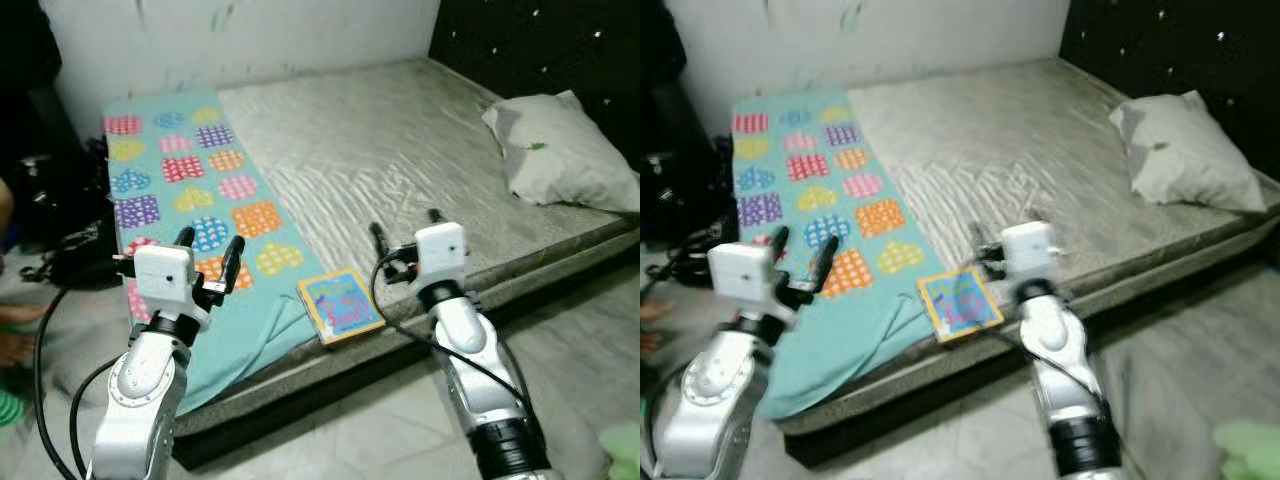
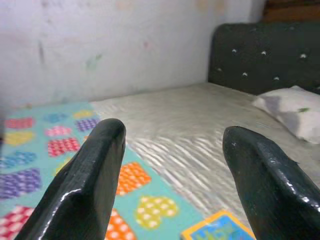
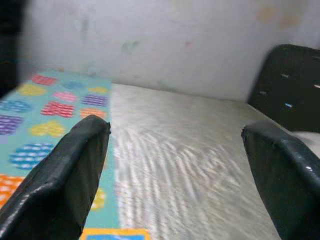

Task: Clean up the room

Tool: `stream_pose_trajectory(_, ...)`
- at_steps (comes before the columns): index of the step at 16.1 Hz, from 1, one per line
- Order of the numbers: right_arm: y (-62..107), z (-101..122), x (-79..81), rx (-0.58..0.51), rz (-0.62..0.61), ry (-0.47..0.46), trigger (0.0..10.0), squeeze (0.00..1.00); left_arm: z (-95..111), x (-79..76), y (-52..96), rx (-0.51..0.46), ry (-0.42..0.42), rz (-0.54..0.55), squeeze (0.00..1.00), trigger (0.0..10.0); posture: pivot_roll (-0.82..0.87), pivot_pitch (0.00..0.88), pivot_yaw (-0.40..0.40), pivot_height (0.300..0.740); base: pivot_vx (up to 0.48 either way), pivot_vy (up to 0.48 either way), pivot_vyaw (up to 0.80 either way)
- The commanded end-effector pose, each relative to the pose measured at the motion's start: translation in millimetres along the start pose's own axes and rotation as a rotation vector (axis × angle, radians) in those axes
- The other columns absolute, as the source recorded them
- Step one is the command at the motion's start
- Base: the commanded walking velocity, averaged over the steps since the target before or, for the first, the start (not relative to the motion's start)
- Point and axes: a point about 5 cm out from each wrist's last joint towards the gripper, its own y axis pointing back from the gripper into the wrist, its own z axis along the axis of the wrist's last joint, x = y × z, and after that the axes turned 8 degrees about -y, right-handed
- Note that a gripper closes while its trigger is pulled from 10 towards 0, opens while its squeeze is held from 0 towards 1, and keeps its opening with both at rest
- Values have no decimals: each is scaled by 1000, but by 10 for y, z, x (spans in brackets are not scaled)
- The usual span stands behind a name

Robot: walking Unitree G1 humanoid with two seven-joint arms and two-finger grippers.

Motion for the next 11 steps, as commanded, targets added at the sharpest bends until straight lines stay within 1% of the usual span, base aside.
stream_pose_trajectory(1, 22, 3, -86, -1, -20, 11, 10000, 0, 9, -53, 1, -3, 2, -21, 0, 10000, -11, 44, -48, 740, 0, 0, 800)
stream_pose_trajectory(11, -1, 22, -100, -11, -28, 6, 10000, 0, 29, -56, -22, -13, 0, -27, 0, 10000, -11, 51, -51, 740, 0, 0, 800)
